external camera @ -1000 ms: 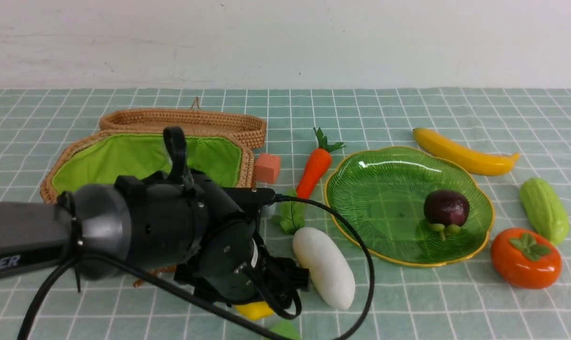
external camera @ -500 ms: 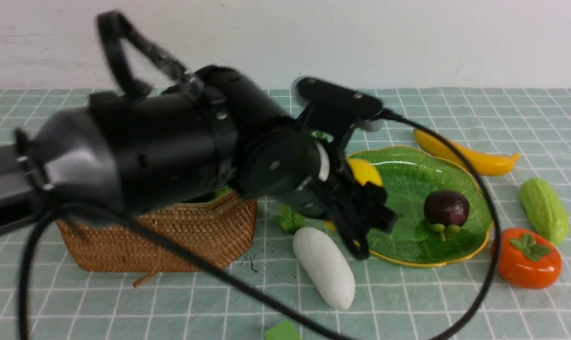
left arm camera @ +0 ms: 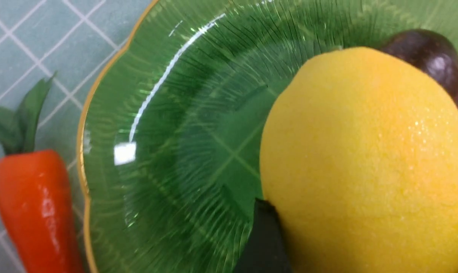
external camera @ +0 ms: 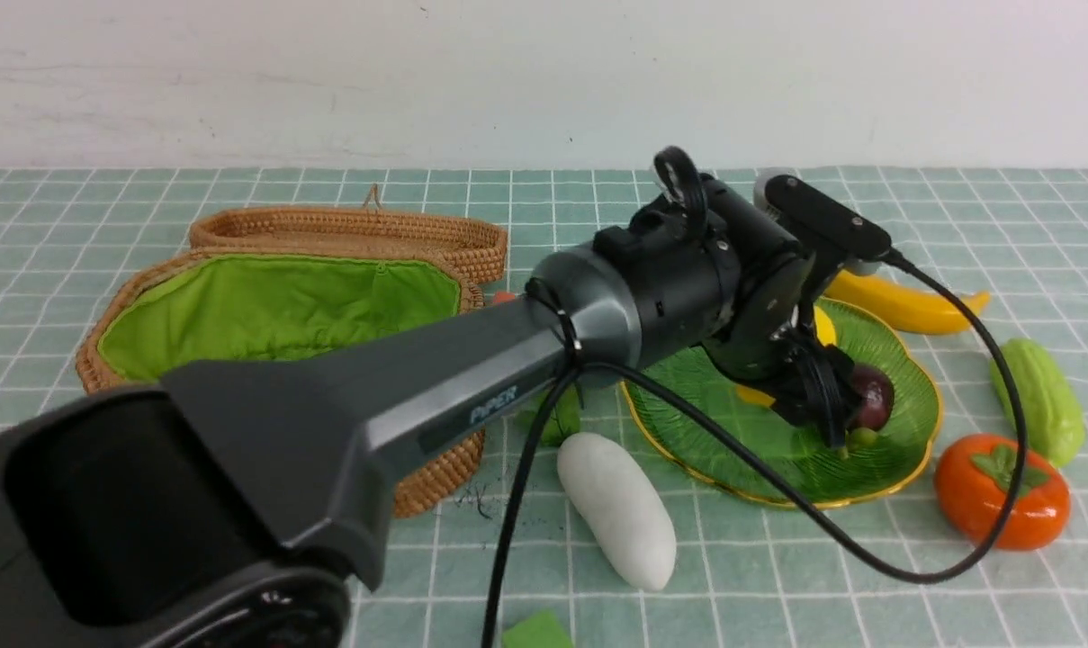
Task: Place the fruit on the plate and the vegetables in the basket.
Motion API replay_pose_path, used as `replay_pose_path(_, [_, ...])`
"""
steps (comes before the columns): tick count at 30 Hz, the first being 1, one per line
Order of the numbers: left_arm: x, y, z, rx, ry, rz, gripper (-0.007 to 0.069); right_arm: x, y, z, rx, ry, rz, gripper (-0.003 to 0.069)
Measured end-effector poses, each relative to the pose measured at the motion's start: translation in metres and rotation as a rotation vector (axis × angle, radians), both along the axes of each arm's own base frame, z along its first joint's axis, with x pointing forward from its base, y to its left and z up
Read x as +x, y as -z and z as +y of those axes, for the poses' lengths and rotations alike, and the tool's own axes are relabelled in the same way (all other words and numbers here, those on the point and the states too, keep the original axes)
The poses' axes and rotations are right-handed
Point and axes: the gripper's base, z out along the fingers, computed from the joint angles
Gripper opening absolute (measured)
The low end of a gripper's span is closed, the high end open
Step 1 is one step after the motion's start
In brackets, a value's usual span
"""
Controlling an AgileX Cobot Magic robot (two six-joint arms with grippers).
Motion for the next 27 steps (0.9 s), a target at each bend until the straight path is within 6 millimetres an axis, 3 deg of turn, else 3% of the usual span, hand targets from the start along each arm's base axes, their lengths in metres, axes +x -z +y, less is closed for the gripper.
replay_pose_path(7, [0.003,0.009,-0.001,0.037,0.002,-0.008,0.0634,0.0,0.0,0.0,0.001,0.002,0.005,0.0167])
replay_pose_path(11, [0.0,-0.002,0.004,0.046,-0.017,0.001,0.0649,0.0,0.0,0.0,0.002,0.002,0.005,0.0169])
replay_pose_path(15, [-0.009,-0.027,0.017,0.065,-0.079,0.059,0.062,0.0,0.0,0.0,0.004,0.001,0.002,0.0169])
replay_pose_path(17, [-0.018,-0.042,0.027,0.076,-0.135,0.112,0.0575,0.0,0.0,0.0,0.004,0.001,0.002,0.017])
replay_pose_path(19, [-0.029,-0.064,0.041,0.073,-0.214,0.176,0.0477,0.0,0.0,0.0,0.005,0.001,0.002,0.0172])
replay_pose_path(20, [-0.029,-0.064,0.041,0.077,-0.222,0.185,0.0477,0.0,0.0,0.0,0.005,0.001,0.002,0.0172])
replay_pose_path(21, [-0.037,-0.079,0.051,0.081,-0.269,0.218,0.0377,0.0,0.0,0.0,0.006,-0.001,0.003,0.0172])
replay_pose_path(24, [-0.048,-0.096,0.062,0.072,-0.32,0.256,0.0169,0.0,0.0,0.001,0.01,-0.002,0.003,0.0174])
replay_pose_path(25, [-0.051,-0.096,0.064,0.07,-0.329,0.276,0.0083,0.0,0.0,0.001,0.011,-0.003,0.003,0.0174])
replay_pose_path(27, [-0.059,-0.089,0.066,0.088,-0.33,0.313,-0.0008,0.0,0.0,0.001,0.012,-0.003,0.002,0.0174])
